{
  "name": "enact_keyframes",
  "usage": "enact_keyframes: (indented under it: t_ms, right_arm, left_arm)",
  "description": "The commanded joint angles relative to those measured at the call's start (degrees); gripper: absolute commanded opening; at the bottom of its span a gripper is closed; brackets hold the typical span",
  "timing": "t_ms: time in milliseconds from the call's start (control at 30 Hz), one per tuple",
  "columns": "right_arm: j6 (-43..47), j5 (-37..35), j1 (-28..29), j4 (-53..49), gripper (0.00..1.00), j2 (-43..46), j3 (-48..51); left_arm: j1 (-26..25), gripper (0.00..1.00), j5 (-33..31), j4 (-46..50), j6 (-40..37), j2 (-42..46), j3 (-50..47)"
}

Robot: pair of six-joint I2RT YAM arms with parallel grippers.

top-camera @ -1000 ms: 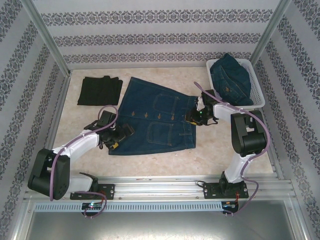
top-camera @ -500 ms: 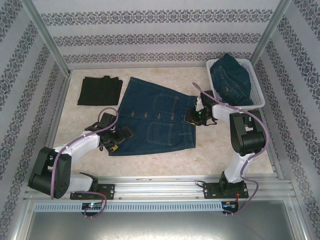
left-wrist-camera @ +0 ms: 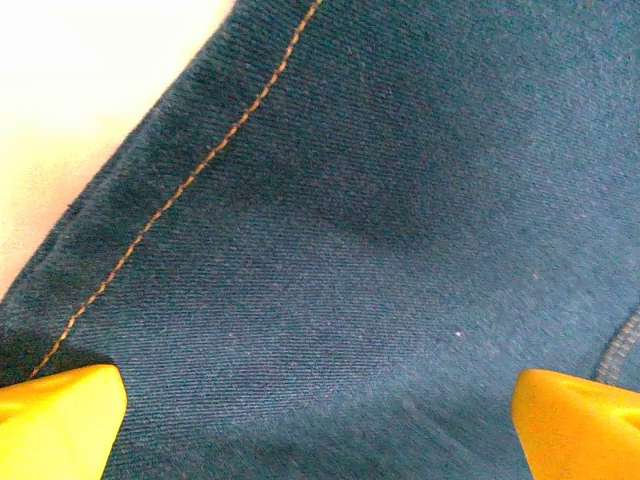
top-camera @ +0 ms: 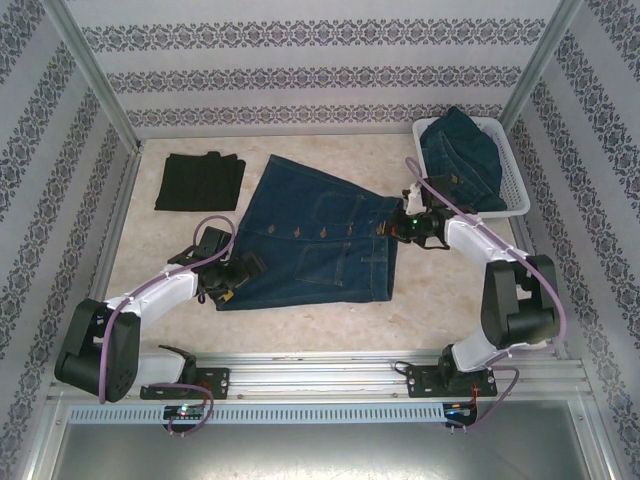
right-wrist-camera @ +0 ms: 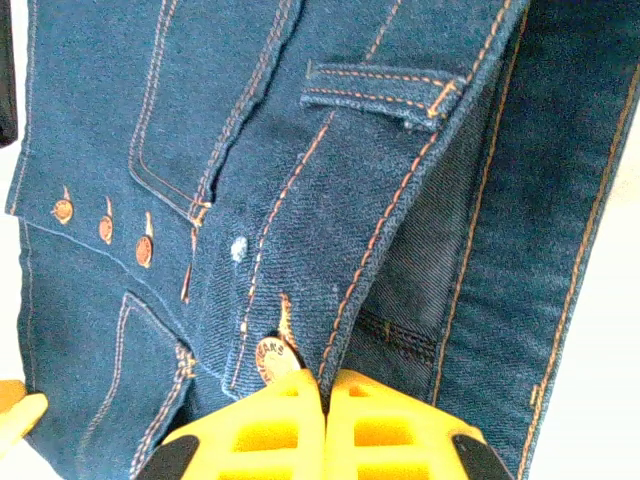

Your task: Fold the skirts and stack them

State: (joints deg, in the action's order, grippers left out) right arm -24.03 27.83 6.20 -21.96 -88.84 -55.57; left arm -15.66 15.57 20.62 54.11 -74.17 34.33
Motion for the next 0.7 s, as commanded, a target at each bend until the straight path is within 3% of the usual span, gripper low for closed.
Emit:
enact_keyframes:
  t_ms: [0,233,367,533,600,667]
  right_arm:
    - [-1.26,-5.78,-1.22,-5.53,0.00,-1.57,3.11]
    - [-2.94,-13.07,-1.54,-8.63,0.01,-6.90,2.66]
    - [-2.86,-15.59,-0.79,-11.97,0.21,-3.84,0.71]
    - [-3.20,-26.40,4.52,-18.35,0.45,5.87,-1.35]
    - [-5.01,-25.84,6.72,-19.56,0.54,8.29,-1.71]
    - [-8.41,-19.63,9.03,-16.17,0.59,10.66,-0.11]
  left_arm:
    - [-0.07,1.00,-0.30,1.88,0.17,0.21,-0.70]
    - [-0.07,1.00,1.14,2.86,-1.23,-0.54,0.54]
    - [-0.07,1.00,2.38,5.52,-2.05,0.42,3.80]
    - [-0.44,1.00,4.83,9.55,-4.11,1.25,11.50]
    - [-0.57,1.00,7.13,8.81,-4.73,-0.18,14.07]
    - [-0.76,1.00,10.21,7.00,-5.28,-3.27,16.53]
